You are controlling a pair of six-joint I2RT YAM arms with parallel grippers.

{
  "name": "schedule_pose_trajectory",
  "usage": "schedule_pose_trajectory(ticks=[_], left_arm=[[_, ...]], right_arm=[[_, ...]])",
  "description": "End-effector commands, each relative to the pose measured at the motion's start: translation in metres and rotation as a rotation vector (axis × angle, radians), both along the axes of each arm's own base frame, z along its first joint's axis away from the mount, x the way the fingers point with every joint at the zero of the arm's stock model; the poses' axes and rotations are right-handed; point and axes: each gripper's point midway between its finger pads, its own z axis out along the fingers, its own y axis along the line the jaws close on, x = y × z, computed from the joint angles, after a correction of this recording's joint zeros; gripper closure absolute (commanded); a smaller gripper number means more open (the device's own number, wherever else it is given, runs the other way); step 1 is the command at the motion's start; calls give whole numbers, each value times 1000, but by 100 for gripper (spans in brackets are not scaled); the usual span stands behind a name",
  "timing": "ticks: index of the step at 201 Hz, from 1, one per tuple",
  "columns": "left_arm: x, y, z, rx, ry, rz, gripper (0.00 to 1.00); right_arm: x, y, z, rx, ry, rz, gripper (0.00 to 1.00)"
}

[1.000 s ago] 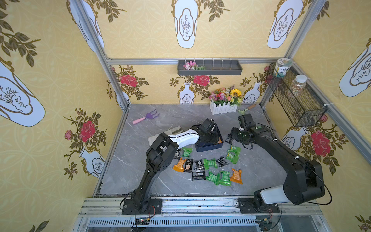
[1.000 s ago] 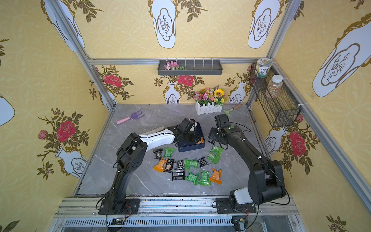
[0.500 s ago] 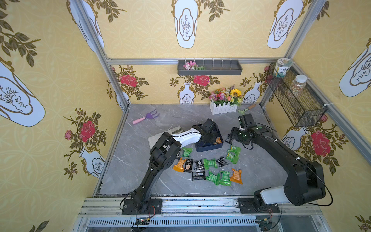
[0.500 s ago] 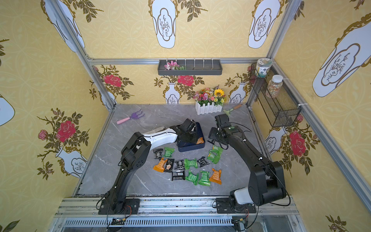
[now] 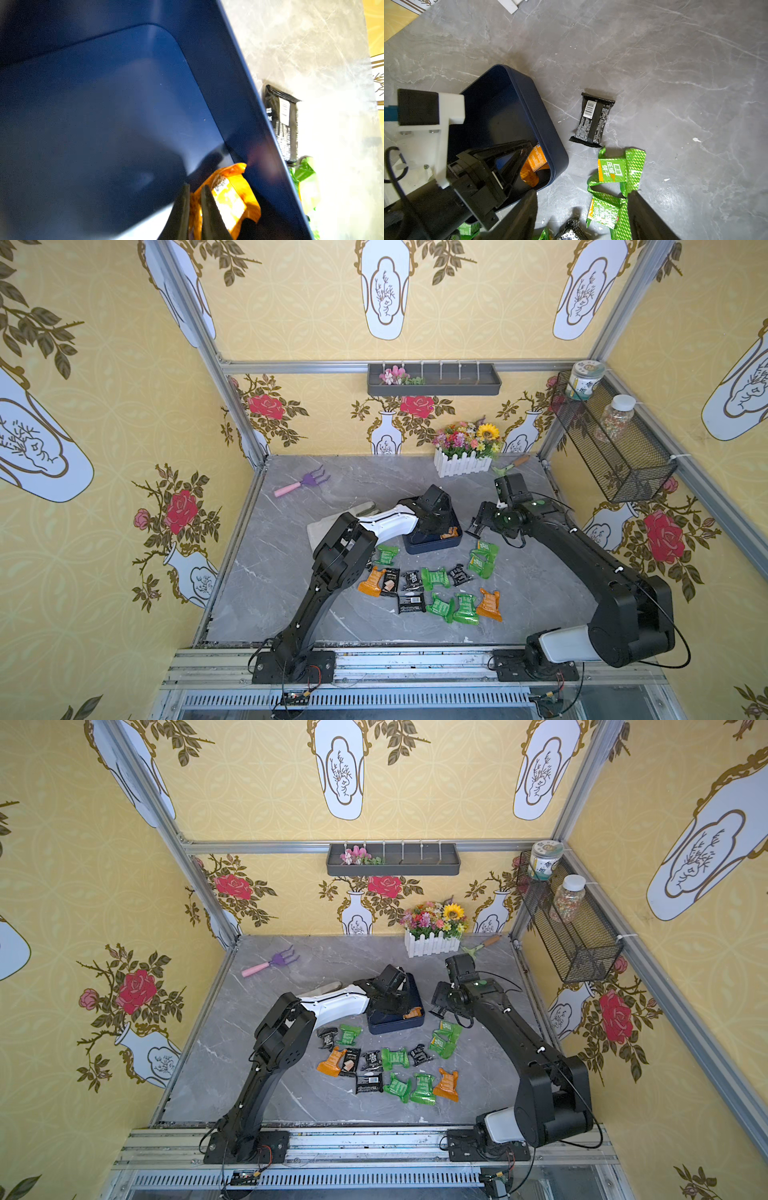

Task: Take the cookies out of the storage box
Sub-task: Pick up the cookie from the storage box, then place the cookie at the center of the board.

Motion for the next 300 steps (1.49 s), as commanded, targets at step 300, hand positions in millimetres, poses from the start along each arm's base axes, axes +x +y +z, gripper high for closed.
schedule_pose_trajectory(ticks=[300], left_arm=[[-223,210,19,50,94,281,100]], right_arm=[[-1,15,19,38,-60,68,28]])
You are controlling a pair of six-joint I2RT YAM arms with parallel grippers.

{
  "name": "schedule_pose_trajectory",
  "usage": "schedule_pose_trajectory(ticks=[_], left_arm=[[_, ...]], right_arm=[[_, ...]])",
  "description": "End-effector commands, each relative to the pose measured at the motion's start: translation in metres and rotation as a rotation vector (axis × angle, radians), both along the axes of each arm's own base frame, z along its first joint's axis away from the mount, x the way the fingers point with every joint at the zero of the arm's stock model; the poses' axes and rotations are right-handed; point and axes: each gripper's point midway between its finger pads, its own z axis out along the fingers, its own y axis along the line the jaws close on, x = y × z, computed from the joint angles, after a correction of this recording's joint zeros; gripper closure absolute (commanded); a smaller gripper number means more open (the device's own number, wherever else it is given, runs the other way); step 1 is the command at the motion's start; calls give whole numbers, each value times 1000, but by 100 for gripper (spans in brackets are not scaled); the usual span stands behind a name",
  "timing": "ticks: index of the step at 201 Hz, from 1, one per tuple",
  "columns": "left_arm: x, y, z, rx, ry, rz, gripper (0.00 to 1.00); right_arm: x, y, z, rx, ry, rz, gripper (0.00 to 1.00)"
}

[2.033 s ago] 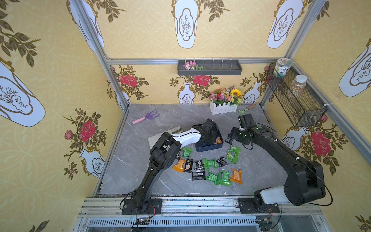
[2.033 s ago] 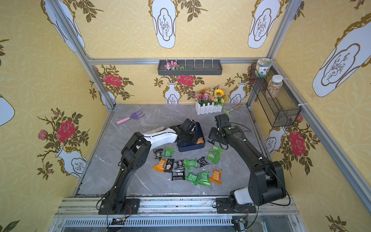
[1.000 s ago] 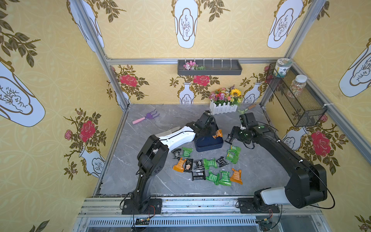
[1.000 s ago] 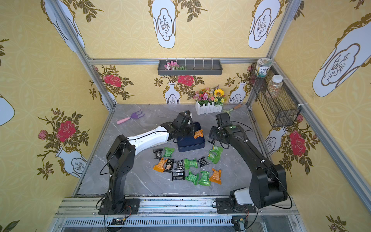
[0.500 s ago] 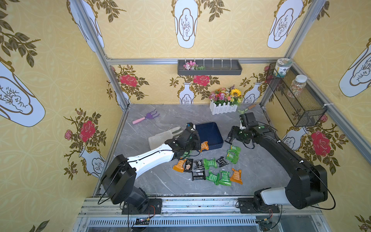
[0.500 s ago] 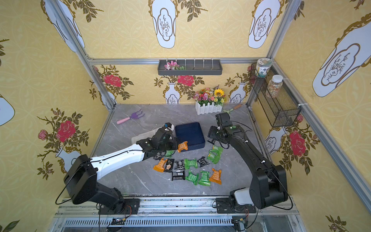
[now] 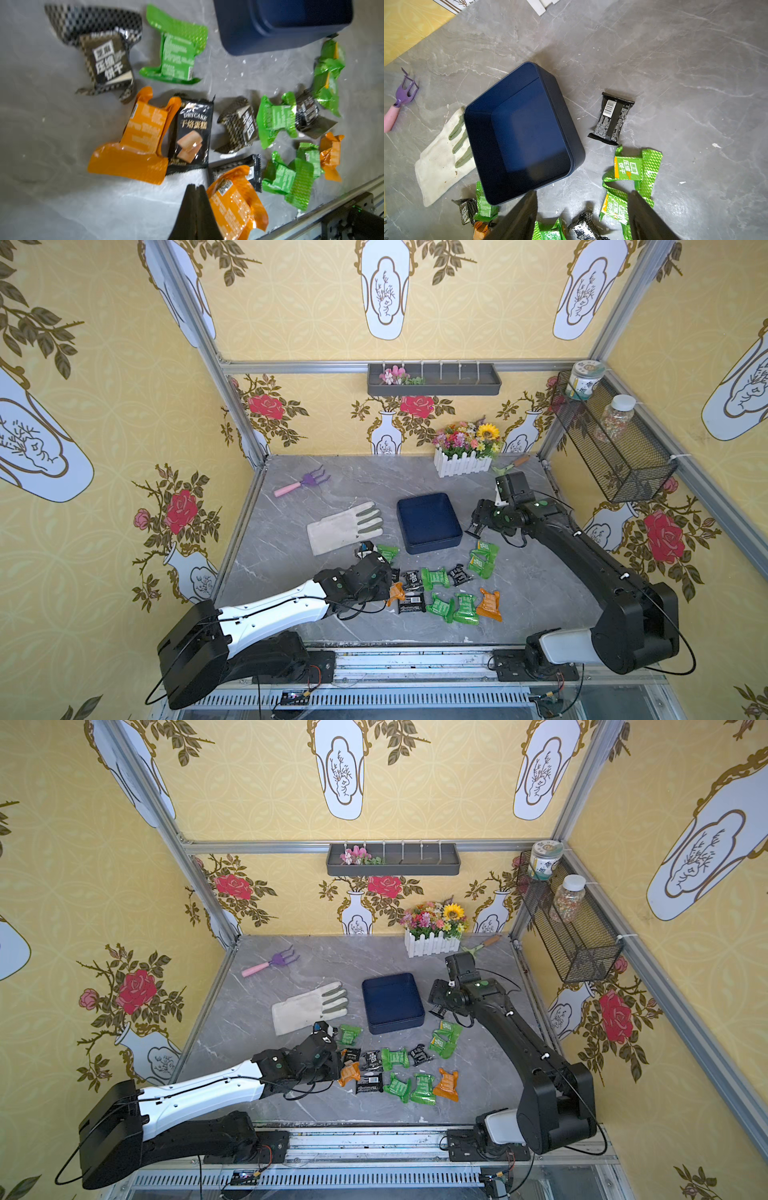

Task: Take the cookies out of the storage box
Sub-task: Place the cookie at the center of the board, then adjust the storage box at the center of the board.

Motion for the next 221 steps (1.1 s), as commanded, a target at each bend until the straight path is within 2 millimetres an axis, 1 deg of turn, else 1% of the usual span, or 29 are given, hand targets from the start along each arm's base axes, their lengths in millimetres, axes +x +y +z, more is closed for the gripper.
schedule_pose_trajectory(ticks=[1,27,39,59,63,69,78,87,91,100,113,126,147,166,176,196,210,221], left_arm=[[-8,6,-14,3,45,21,100],[-14,1,-34,28,98,-15,100],[-16,0,-39,44,115,-23,100],[-14,6,-44,75,110,-10,100],[-13,7,-45,81,106,-6,95],[-12,9,-44,91,101,3,85],[-10,11,-41,101,92,13,82],[-8,14,-34,108,79,31,78],[-6,15,-30,107,69,39,74],[-3,16,-19,98,43,53,62],[2,17,-1,74,3,73,52],[7,18,17,40,-38,95,46],[19,8,45,-41,-112,114,42],[40,-11,70,-121,-197,124,34],[54,-21,80,-158,-222,138,33],[84,-33,91,-220,-211,189,33],[104,-39,94,-256,-203,225,33],[115,-46,94,-282,-197,229,33]], right_arm=[[0,-2,1,-15,-13,0,28],[-1,-2,1,-12,-10,0,28],[-2,-3,3,-13,-13,-1,28],[-3,-4,5,-15,-16,-4,28],[-3,-4,4,-16,-15,-2,28],[-4,-4,5,-16,-15,-2,28],[-5,-4,4,-17,-12,0,28],[-5,-4,3,-18,-11,-2,28],[-5,-4,4,-18,-11,-2,28],[-5,-4,3,-20,-9,-3,28],[-5,-4,2,-19,-8,-3,28],[-4,-3,1,-13,-7,2,28],[1,7,-5,5,0,35,28],[7,29,-16,9,31,112,26],[10,41,-26,-5,62,153,25],[16,53,-46,-57,125,197,23],[21,58,-54,-72,133,215,23],[27,60,-59,-81,135,221,24]])
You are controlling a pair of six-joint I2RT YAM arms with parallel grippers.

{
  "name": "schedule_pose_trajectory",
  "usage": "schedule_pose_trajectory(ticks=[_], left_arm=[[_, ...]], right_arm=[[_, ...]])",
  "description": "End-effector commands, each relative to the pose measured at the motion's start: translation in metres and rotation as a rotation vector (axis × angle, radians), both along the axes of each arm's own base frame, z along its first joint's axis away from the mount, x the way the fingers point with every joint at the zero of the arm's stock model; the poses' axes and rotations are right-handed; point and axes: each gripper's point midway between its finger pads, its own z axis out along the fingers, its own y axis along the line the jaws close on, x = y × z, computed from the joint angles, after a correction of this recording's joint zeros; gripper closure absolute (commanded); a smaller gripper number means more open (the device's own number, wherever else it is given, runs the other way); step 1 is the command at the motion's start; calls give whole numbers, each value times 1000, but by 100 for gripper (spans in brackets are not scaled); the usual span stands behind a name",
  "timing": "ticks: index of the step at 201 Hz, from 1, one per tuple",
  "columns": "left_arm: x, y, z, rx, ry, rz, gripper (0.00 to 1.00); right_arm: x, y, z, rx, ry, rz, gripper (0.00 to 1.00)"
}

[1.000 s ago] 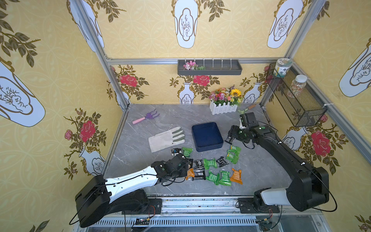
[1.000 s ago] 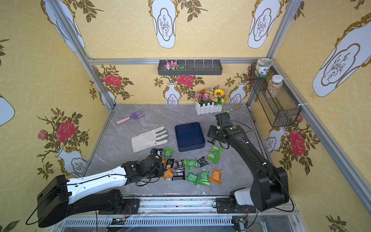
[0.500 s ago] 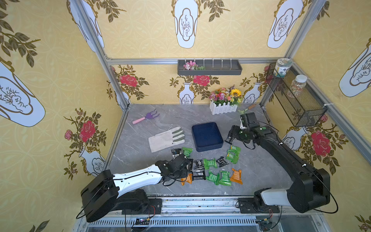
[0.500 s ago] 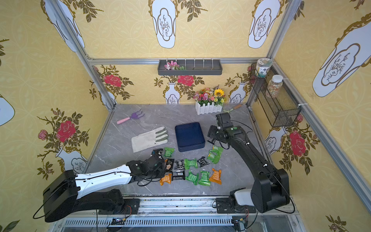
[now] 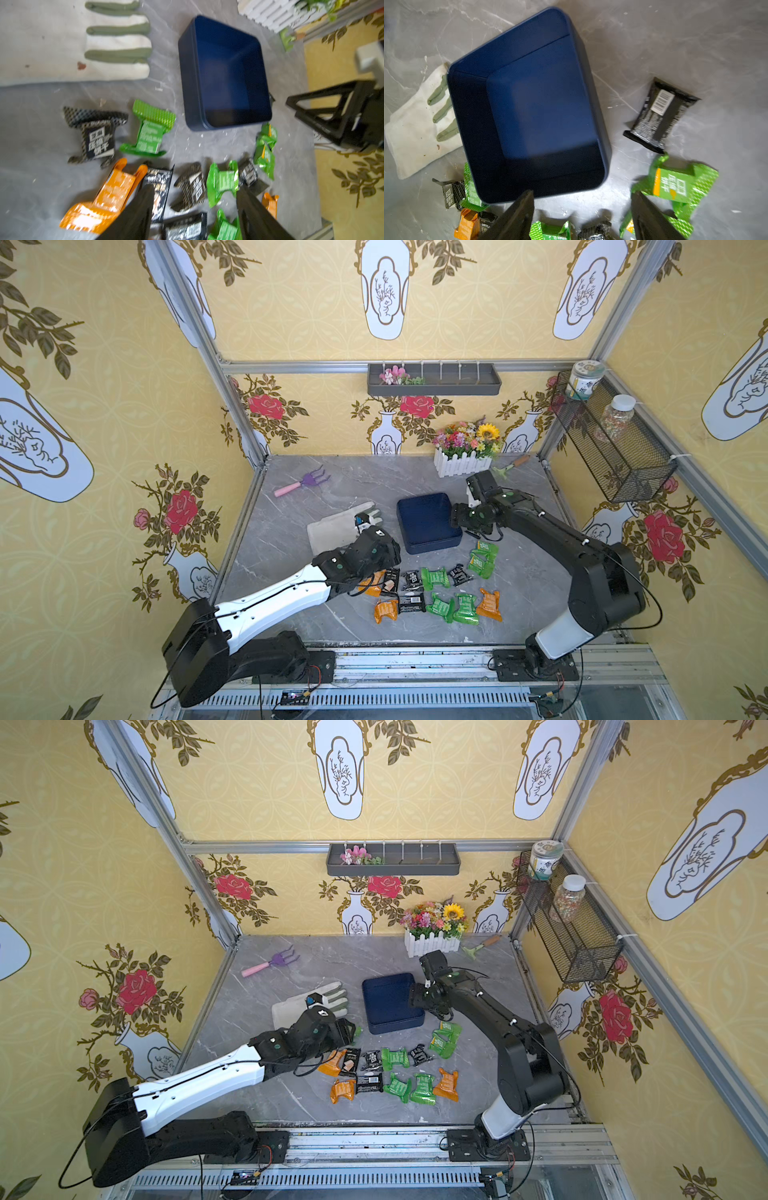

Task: Take the cookies out of the storage box
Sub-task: Adjust the storage box at the center of the board.

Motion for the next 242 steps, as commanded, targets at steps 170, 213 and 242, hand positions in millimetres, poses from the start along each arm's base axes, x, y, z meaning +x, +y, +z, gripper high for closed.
schedule_pose_trajectory(ticks=[170,213,242], left_arm=[[84,-14,-16,-164,24,79,41],[86,-13,-16,-153,19,84,41],[86,-11,-15,-150,19,99,41]], right_arm=[[78,7,-73,-231,56,136,89],[78,5,-58,-257,-29,135,98],[78,5,-32,-341,-167,128,100]])
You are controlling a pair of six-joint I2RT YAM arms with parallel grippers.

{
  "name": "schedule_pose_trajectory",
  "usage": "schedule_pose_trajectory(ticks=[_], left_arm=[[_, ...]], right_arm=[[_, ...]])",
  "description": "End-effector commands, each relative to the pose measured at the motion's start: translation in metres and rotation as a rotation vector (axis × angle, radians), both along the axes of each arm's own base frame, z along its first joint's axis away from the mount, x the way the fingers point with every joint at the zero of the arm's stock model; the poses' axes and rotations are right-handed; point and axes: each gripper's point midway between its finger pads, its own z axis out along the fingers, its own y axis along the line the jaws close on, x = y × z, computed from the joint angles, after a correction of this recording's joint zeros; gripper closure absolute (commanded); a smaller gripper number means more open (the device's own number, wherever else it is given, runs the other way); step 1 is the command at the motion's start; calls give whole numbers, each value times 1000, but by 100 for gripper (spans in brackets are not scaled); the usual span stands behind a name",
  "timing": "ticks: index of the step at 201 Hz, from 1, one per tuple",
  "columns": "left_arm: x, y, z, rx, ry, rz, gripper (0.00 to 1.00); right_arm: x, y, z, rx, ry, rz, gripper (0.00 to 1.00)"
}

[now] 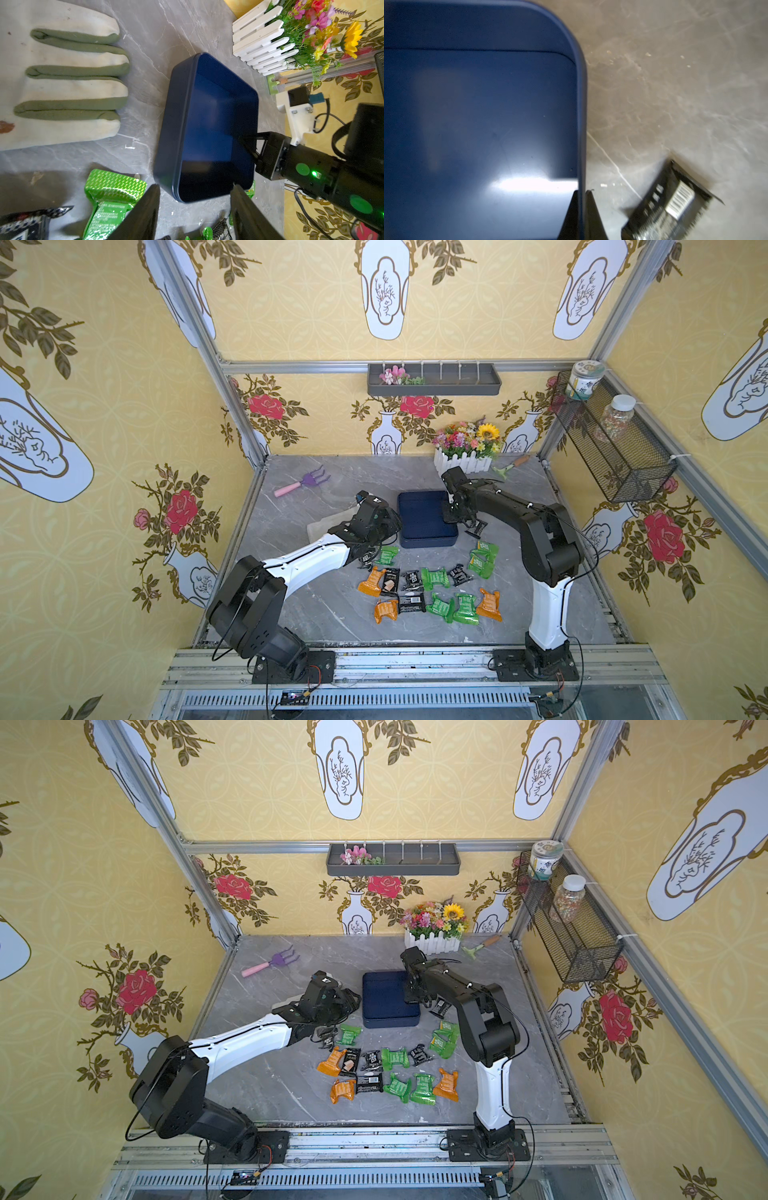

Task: Take the cookies out of the storage box
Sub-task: Adjust the storage box at the center of the board.

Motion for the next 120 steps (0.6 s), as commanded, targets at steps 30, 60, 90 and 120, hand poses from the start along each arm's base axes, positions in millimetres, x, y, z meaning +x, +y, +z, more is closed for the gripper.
schedule_pose_trajectory(ticks=[30,60,90,120], left_arm=[[2,4,9,-5,-39,18,41],[1,8,17,-10,-79,19,41],[-2,13,18,-15,-99,29,41],[-3,19,23,-28,-121,58,41]], right_arm=[[12,1,56,-184,-342,13,100],[4,2,75,-234,-449,7,100],[-2,8,81,-239,-497,13,100],[-8,11,84,-239,-530,15,100]])
